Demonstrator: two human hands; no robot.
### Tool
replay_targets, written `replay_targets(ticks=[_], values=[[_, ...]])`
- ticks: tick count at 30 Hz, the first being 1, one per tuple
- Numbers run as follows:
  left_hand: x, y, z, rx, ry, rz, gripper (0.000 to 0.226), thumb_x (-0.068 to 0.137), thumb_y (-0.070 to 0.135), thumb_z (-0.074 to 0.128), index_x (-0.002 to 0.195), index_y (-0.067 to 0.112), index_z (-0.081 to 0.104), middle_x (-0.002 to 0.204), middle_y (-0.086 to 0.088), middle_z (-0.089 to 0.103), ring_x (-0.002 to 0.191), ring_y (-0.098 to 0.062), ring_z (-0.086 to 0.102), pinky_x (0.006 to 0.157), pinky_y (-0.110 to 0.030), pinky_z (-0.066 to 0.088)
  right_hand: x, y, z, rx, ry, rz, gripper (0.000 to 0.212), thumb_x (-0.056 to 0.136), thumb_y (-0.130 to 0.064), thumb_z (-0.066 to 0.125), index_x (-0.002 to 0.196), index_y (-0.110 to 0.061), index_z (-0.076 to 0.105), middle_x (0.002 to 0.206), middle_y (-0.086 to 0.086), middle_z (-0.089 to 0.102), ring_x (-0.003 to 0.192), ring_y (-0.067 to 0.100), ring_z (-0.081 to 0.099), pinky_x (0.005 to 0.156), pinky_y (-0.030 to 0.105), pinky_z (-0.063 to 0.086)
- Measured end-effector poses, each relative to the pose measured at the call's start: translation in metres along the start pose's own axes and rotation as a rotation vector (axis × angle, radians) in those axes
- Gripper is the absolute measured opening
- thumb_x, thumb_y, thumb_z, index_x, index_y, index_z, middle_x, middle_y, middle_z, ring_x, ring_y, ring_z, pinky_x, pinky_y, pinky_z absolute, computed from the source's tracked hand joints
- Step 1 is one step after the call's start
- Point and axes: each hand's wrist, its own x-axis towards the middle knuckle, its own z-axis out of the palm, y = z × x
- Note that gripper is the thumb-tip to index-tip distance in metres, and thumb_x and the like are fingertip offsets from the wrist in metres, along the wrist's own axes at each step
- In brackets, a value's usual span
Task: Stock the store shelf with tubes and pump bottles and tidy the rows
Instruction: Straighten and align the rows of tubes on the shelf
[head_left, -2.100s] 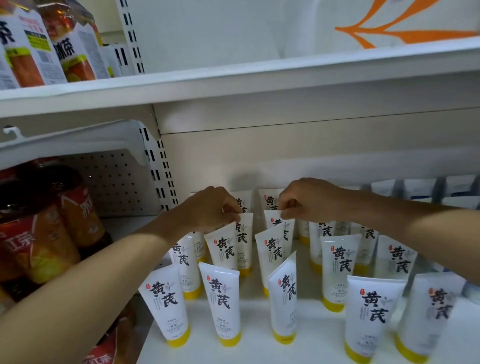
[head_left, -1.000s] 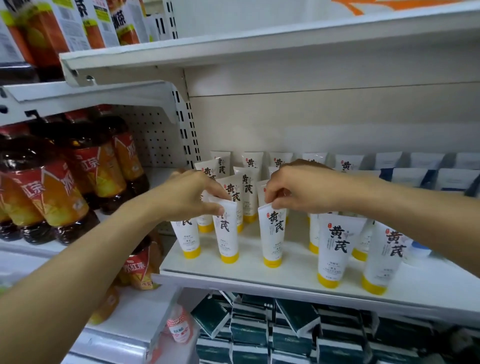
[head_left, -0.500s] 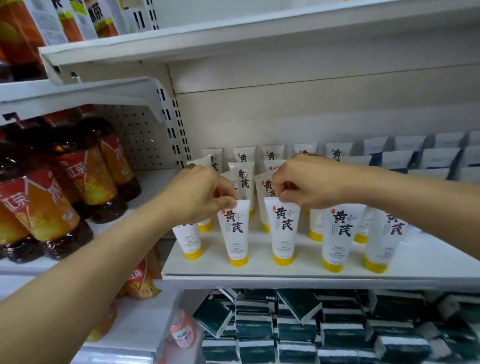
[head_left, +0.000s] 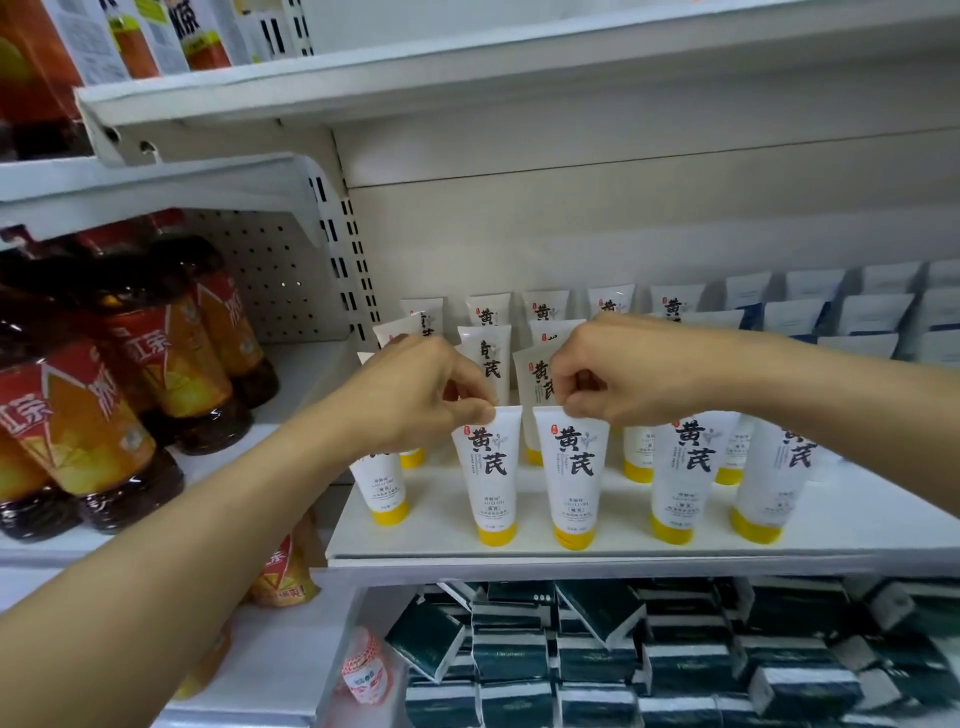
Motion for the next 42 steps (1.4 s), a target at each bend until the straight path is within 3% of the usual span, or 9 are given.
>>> replay_targets(ticks=[7, 10, 14, 17, 21, 25, 28, 32, 42], values=[[0.003, -0.004, -0.005, 0.001, -0.115, 0.001, 0.005, 0.084, 0.037, 0.071, 0.088, 0.037, 0.074, 0.078, 0.021, 0.07, 0.078, 0.003, 0.061, 0.077, -0.031, 0.054, 0.004, 0.002, -0.005, -0.013, -0.086, -0.005, 0.006, 0.086, -0.027, 0.062, 0.083, -0.023, 0.065, 0.074, -0.011, 0.061, 0.066, 0.001, 0.053, 0.06, 0.025, 0.046], [0.004, -0.005, -0.005, -0.041, -0.133, 0.006, 0.007, 0.083, 0.04, 0.072, 0.088, 0.036, 0.074, 0.078, 0.022, 0.069, 0.077, 0.003, 0.061, 0.076, -0.032, 0.054, 0.005, 0.002, -0.004, -0.005, -0.103, -0.001, 0.013, 0.086, -0.038, 0.066, 0.085, -0.025, 0.065, 0.076, -0.012, 0.061, 0.068, 0.0, 0.053, 0.059, 0.021, 0.044], [0.01, -0.011, -0.013, -0.114, 0.052, -0.049, 0.013, 0.088, 0.042, 0.064, 0.093, 0.035, 0.073, 0.09, 0.018, 0.07, 0.083, 0.0, 0.06, 0.08, -0.03, 0.052, 0.013, 0.011, -0.014, 0.143, -0.005, 0.033, 0.026, 0.086, -0.051, 0.062, 0.083, -0.025, 0.067, 0.077, -0.009, 0.065, 0.069, 0.004, 0.058, 0.06, 0.021, 0.045], [0.027, -0.024, -0.021, -0.079, 0.19, -0.144, 0.011, 0.09, 0.037, 0.062, 0.099, 0.036, 0.069, 0.102, 0.015, 0.067, 0.093, -0.008, 0.061, 0.089, -0.032, 0.05, 0.027, 0.029, -0.024, 0.214, 0.117, 0.111, 0.012, 0.091, -0.038, 0.062, 0.087, -0.028, 0.068, 0.084, -0.014, 0.065, 0.078, 0.004, 0.061, 0.071, 0.024, 0.049], [0.051, -0.037, -0.02, 0.295, -0.007, -0.308, 0.03, 0.092, 0.056, 0.05, 0.115, 0.041, 0.063, 0.119, 0.014, 0.064, 0.107, -0.013, 0.058, 0.103, -0.036, 0.036, 0.046, 0.042, -0.017, 0.01, 0.103, 0.149, 0.013, 0.095, -0.03, 0.056, 0.098, -0.024, 0.067, 0.091, -0.017, 0.059, 0.091, 0.011, 0.06, 0.078, 0.029, 0.047], [0.062, -0.042, -0.011, 0.462, -0.103, -0.294, 0.031, 0.092, 0.059, 0.048, 0.109, 0.04, 0.066, 0.107, 0.018, 0.066, 0.099, -0.011, 0.058, 0.099, -0.038, 0.03, 0.063, 0.043, -0.003, -0.127, 0.019, 0.122, 0.019, 0.097, -0.028, 0.051, 0.106, -0.021, 0.066, 0.104, -0.004, 0.063, 0.095, 0.019, 0.058, 0.087, 0.039, 0.049], [0.065, -0.044, -0.006, 0.408, -0.084, -0.26, 0.017, 0.093, 0.048, 0.055, 0.094, 0.039, 0.069, 0.087, 0.02, 0.066, 0.083, -0.006, 0.058, 0.099, -0.036, 0.034, 0.069, 0.045, 0.002, -0.14, -0.012, 0.09, 0.016, 0.094, -0.019, 0.053, 0.095, -0.016, 0.069, 0.099, -0.001, 0.066, 0.09, 0.021, 0.061, 0.083, 0.042, 0.052], [0.063, -0.042, -0.006, 0.293, -0.029, -0.232, 0.014, 0.091, 0.041, 0.061, 0.097, 0.035, 0.072, 0.098, 0.018, 0.071, 0.088, -0.007, 0.062, 0.096, -0.033, 0.046, 0.071, 0.044, 0.003, -0.142, -0.012, 0.065, 0.017, 0.091, -0.008, 0.051, 0.085, -0.009, 0.067, 0.088, 0.003, 0.067, 0.084, 0.023, 0.063, 0.076, 0.04, 0.053], [0.057, -0.029, -0.005, 0.328, 0.004, -0.145, 0.018, 0.091, 0.045, 0.058, 0.102, 0.039, 0.071, 0.099, 0.018, 0.068, 0.097, -0.009, 0.059, 0.096, -0.028, 0.031, 0.052, 0.041, -0.005, -0.095, -0.065, 0.086, 0.021, 0.091, -0.008, 0.049, 0.08, -0.016, 0.064, 0.069, -0.013, 0.054, 0.067, 0.007, 0.052, 0.058, 0.022, 0.042]])
